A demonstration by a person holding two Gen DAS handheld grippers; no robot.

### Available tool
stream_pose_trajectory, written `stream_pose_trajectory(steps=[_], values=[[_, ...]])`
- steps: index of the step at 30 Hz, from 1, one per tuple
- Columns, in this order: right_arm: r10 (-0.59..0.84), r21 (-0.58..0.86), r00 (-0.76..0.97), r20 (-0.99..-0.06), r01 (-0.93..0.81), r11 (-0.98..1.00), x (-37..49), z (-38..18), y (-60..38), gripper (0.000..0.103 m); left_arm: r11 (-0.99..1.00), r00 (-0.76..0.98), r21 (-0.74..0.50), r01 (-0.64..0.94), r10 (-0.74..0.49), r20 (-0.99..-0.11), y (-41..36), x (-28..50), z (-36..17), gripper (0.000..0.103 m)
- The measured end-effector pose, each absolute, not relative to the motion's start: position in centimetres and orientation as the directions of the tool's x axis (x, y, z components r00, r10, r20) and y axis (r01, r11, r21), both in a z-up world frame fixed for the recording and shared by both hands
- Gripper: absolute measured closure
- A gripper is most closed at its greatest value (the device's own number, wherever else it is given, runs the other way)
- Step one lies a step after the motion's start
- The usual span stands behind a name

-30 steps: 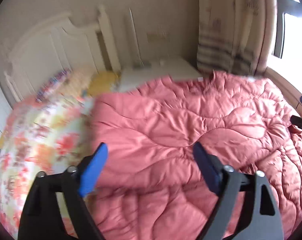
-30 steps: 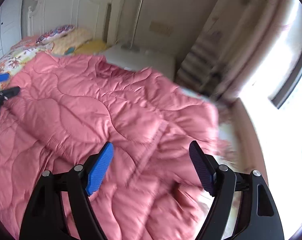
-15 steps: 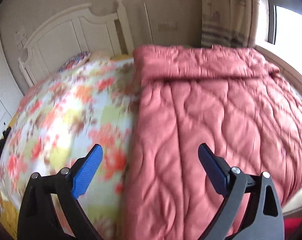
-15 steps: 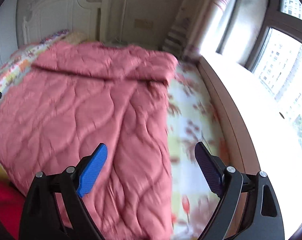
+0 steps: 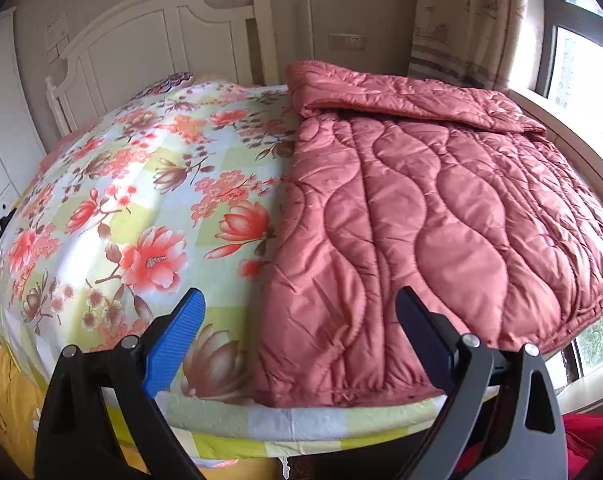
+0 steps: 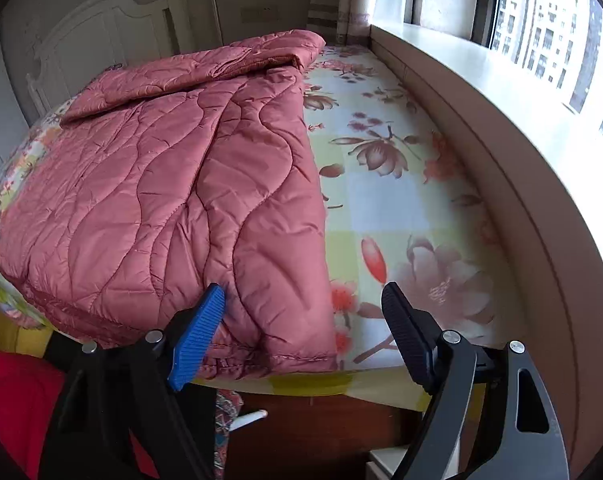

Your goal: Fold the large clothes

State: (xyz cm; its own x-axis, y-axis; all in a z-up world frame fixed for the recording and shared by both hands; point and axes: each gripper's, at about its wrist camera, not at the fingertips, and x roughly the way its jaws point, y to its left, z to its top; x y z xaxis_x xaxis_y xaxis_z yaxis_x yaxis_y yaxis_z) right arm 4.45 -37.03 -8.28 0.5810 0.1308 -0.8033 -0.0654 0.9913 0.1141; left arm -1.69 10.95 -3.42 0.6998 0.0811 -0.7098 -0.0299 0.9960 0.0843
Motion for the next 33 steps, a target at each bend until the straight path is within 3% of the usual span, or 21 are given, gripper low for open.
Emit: stream_pose_trajectory(steps=[4,8,14,17,20,21,33], values=[[0.16,0.153,0.593,-0.789,-0.063,0.986,4.5,-8.7,-36.6,0.03,0.996,0.721,0.091,-0.016,0.074,-0.689,10.8,-2.3,-2.8,0.008],[0.203,0.184,0.592,-0.78,-0.094,0.979,4.2,-8.6,-36.1,0.047,0.998,0.701,0.058,-0.036,0.067,-0.71,11.9,-2.5,-3.5,0.008],[0.213,0.189,0.597,-0.773,-0.104,0.976,3.9,-8.6,-36.2,0.056,0.998,0.677,0.002,-0.065,0.045,-0.735,13.7,-2.8,-4.4,0.008],[0.206,0.182,0.597,-0.776,-0.101,0.978,3.9,-8.6,-36.3,0.053,0.998,0.672,0.001,-0.066,0.045,-0.739,14.1,-2.4,-4.4,0.008],[0.184,0.167,0.595,-0.783,-0.084,0.982,4.0,-8.6,-36.2,0.035,0.998,0.637,-0.053,-0.034,-0.019,-0.77,14.4,-1.5,-5.1,0.008],[0.169,0.148,0.596,-0.785,-0.083,0.985,4.0,-8.7,-36.1,0.034,0.998,0.629,-0.048,-0.037,-0.015,-0.777,14.3,-1.2,-5.3,0.008],[0.167,0.121,0.609,-0.775,-0.117,0.986,3.9,-8.8,-35.7,0.034,0.997,0.561,-0.078,-0.012,-0.057,-0.826,13.5,0.8,-6.9,0.008]])
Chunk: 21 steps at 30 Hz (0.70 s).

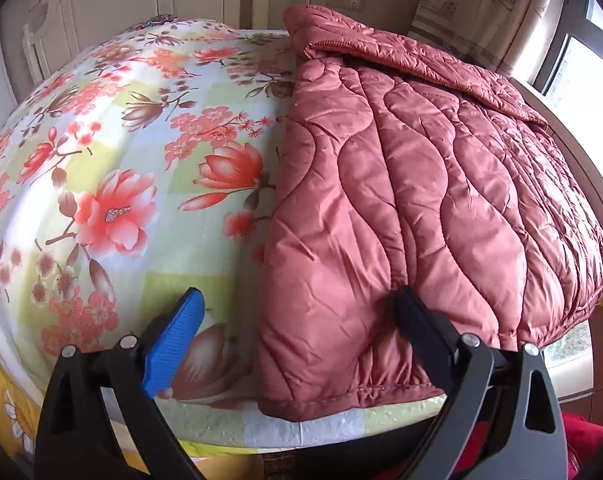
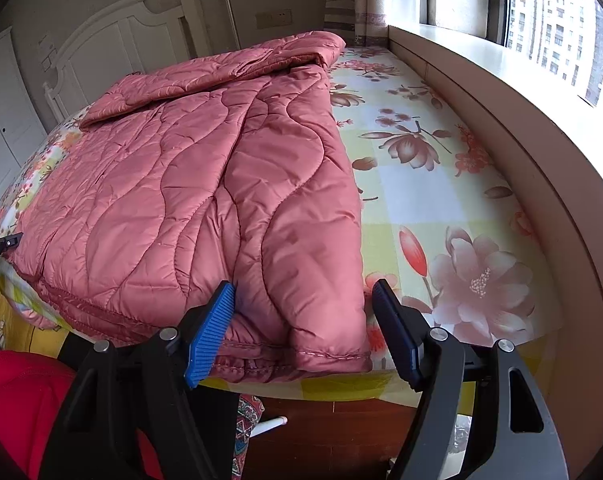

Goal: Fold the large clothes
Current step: 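Grasp the pink coat hem with the right tool while the left tool grasps beside it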

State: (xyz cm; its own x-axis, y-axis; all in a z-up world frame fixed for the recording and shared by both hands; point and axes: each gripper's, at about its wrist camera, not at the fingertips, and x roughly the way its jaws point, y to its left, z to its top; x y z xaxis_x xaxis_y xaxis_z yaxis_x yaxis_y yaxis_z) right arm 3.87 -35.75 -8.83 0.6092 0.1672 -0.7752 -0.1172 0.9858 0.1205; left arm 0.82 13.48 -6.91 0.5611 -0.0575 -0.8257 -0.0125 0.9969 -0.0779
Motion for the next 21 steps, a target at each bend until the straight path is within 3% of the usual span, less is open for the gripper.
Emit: stream_pose_trajectory(steps=[1,3,5,7,11,12,13,21], values=[[0.169,0.119,0.612,-0.773,-0.123,0.985,3.8,-8.8,-35.7,0.035,0.997,0.558,-0.077,-0.012,-0.057,-0.828,13.4,0.8,-6.9,0.009],[0.184,0.123,0.615,-0.767,-0.14,0.982,3.7,-8.8,-35.4,0.046,0.997,0.555,-0.072,-0.013,-0.052,-0.83,13.2,0.7,-6.9,0.011],[0.185,0.119,0.619,-0.763,-0.147,0.982,3.5,-8.8,-35.0,0.053,0.998,0.559,-0.068,0.001,-0.057,-0.827,12.9,0.5,-6.8,0.021],[0.204,0.136,0.625,-0.754,-0.156,0.978,3.4,-8.8,-35.0,0.062,0.995,0.561,-0.094,0.037,-0.099,-0.822,12.4,0.1,-6.5,0.045],[0.229,0.161,0.627,-0.745,-0.164,0.973,3.3,-8.7,-35.0,0.074,0.995,0.558,-0.092,0.044,-0.101,-0.824,11.8,-0.2,-6.3,0.066],[0.24,0.168,0.623,-0.744,-0.173,0.971,3.3,-8.7,-34.9,0.079,0.994,0.555,-0.098,0.043,-0.105,-0.825,11.8,-0.3,-6.3,0.082],[0.246,0.173,0.62,-0.745,-0.177,0.969,3.3,-8.7,-34.8,0.081,0.993,0.549,-0.111,0.042,-0.116,-0.828,11.9,-0.3,-6.3,0.087],[0.24,0.191,0.643,-0.728,-0.146,0.971,2.8,-8.3,-34.8,0.086,0.994,0.555,-0.107,0.026,-0.103,-0.826,11.4,-0.7,-5.6,0.094]])
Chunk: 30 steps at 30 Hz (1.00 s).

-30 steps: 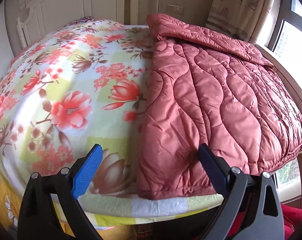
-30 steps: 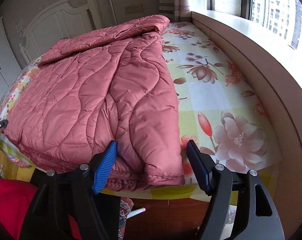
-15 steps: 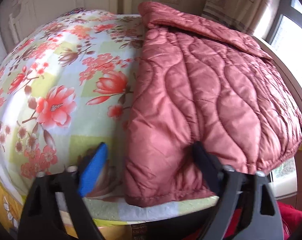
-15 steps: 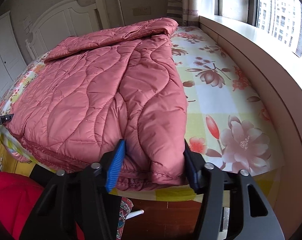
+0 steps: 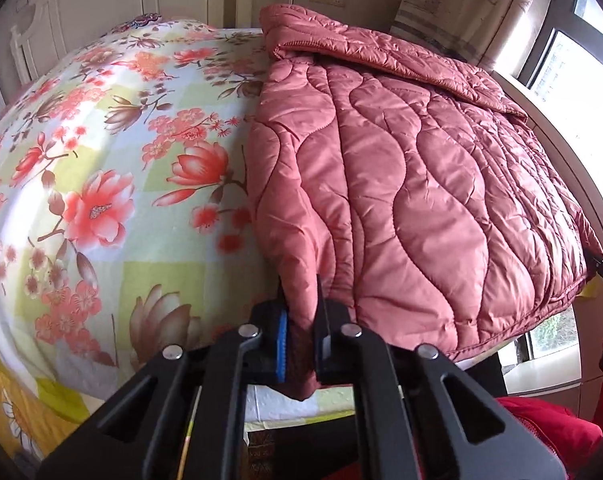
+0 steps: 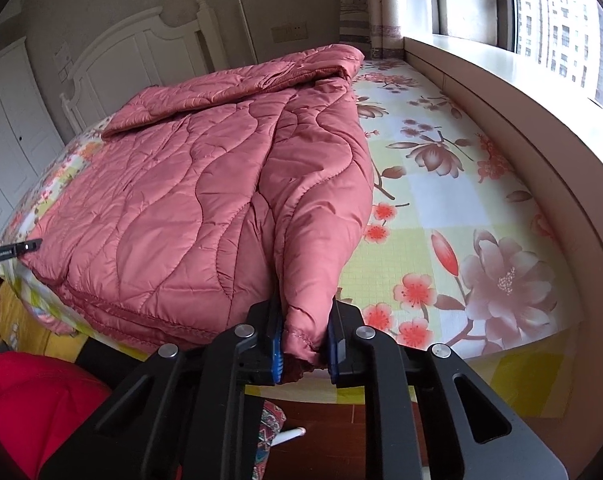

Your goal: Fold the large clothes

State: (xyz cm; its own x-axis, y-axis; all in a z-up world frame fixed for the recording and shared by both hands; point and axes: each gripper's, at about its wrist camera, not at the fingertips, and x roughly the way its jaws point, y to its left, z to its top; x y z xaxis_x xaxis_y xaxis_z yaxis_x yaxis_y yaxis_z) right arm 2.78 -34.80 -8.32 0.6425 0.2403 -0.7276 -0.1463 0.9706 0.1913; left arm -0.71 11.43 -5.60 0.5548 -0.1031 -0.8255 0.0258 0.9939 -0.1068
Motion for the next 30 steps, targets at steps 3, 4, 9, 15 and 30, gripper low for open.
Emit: stream_pose_trajectory(steps=[3,4,9,15,30], values=[[0.245,0.201,0.648,-0.722,-0.142,0.969,2.6,-8.0,-35.0,0.087,0.989,0.563,-0.147,0.018,-0.131,-0.816,11.8,-1.4,-5.0,0.095],[0.249,0.208,0.651,-0.717,-0.141,0.968,2.5,-7.9,-35.1,0.087,0.988,0.572,-0.155,0.019,-0.138,-0.808,12.0,-1.6,-4.7,0.095],[0.269,0.235,0.678,-0.684,-0.144,0.961,1.5,-6.5,-35.4,0.087,0.984,0.613,-0.176,0.035,-0.16,-0.774,11.9,-3.2,-2.8,0.095],[0.324,0.298,0.718,-0.616,-0.169,0.94,-0.1,-4.0,-35.8,0.088,0.976,0.66,-0.214,0.048,-0.191,-0.727,12.4,-4.7,-0.1,0.095],[0.398,0.344,0.815,-0.421,-0.262,0.901,-1.6,5.6,-36.3,0.089,0.988,0.829,-0.147,0.045,-0.119,-0.546,13.6,-6.5,10.5,0.099]])
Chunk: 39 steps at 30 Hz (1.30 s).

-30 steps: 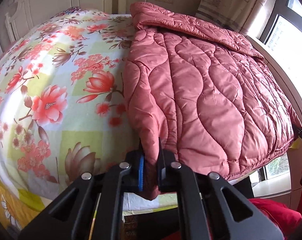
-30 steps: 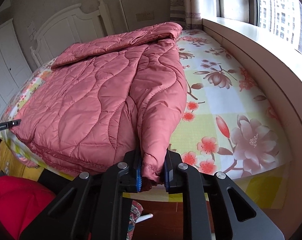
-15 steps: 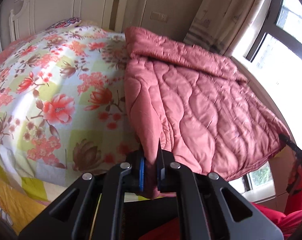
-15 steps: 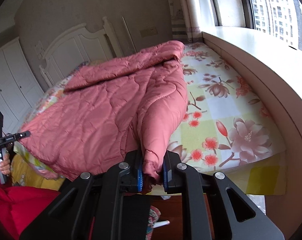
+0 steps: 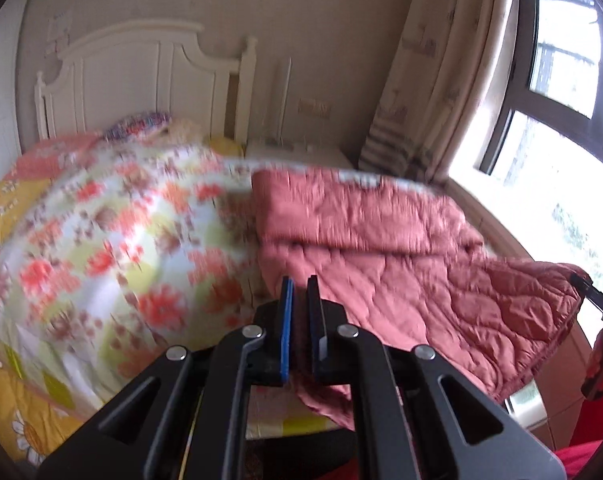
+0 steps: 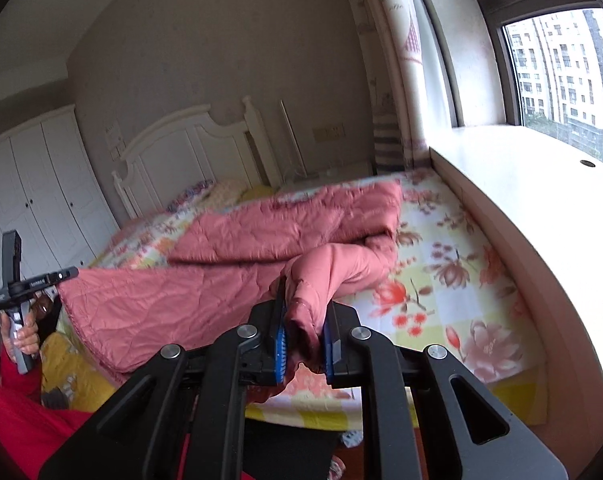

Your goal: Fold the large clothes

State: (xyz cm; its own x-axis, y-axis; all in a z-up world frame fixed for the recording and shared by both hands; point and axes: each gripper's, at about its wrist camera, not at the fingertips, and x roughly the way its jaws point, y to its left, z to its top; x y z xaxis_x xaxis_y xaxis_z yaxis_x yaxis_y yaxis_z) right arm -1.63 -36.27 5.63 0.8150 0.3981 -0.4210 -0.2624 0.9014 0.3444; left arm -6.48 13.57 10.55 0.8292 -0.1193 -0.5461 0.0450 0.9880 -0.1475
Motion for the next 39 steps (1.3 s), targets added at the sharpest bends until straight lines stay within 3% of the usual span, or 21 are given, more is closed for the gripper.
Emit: stream_pose_trajectory(steps=[1,7,12,16,19,24,25,28,30,33,39], values=[[0.404,0.354,0.817,-0.41,-0.266,0.897,-1.6,6.1,-36.5,0.089,0.99,0.846,-0.135,0.034,-0.101,-0.524,13.8,-6.5,11.4,0.103],[0.438,0.42,0.834,-0.335,-0.284,0.862,2.2,10.4,-37.9,0.091,0.997,0.898,-0.046,-0.058,0.032,-0.439,15.5,-3.2,16.1,0.103],[0.449,0.425,0.823,-0.35,-0.288,0.858,5.7,11.4,-36.8,0.091,0.997,0.827,-0.033,-0.07,0.04,-0.561,15.8,1.5,13.0,0.103],[0.423,0.39,0.826,-0.372,-0.274,0.879,5.3,10.1,-36.5,0.091,0.999,0.707,-0.042,0.025,-0.047,-0.706,14.7,1.6,5.3,0.101],[0.409,0.395,0.825,-0.391,-0.252,0.884,4.8,8.7,-37.0,0.091,0.998,0.637,-0.021,0.062,-0.055,-0.769,13.7,0.3,0.9,0.081],[0.377,0.383,0.817,-0.437,-0.21,0.899,3.3,6.6,-38.0,0.091,0.996,0.534,-0.01,0.092,-0.058,-0.844,12.5,-1.8,-3.8,0.078],[0.373,0.381,0.817,-0.441,-0.205,0.901,2.9,6.3,-38.1,0.091,0.994,0.511,-0.003,0.107,-0.058,-0.858,12.4,-2.3,-4.5,0.074],[0.364,0.384,0.813,-0.454,-0.19,0.904,2.1,5.3,-38.5,0.091,0.992,0.47,-0.03,0.122,-0.084,-0.879,13.1,-3.8,-6.2,0.046],[0.363,0.389,0.809,-0.463,-0.182,0.903,1.9,4.7,-38.5,0.091,0.988,0.437,-0.051,0.146,-0.111,-0.892,13.1,-4.6,-6.9,0.042],[0.36,0.386,0.805,-0.472,-0.178,0.905,1.8,4.4,-38.3,0.091,0.983,0.421,-0.051,0.174,-0.121,-0.899,12.5,-5.5,-7.4,0.025],[0.355,0.364,0.808,-0.471,-0.188,0.912,1.6,4.5,-37.8,0.091,0.974,0.372,-0.18,0.135,-0.218,-0.902,14.1,-6.5,-9.0,0.025]])
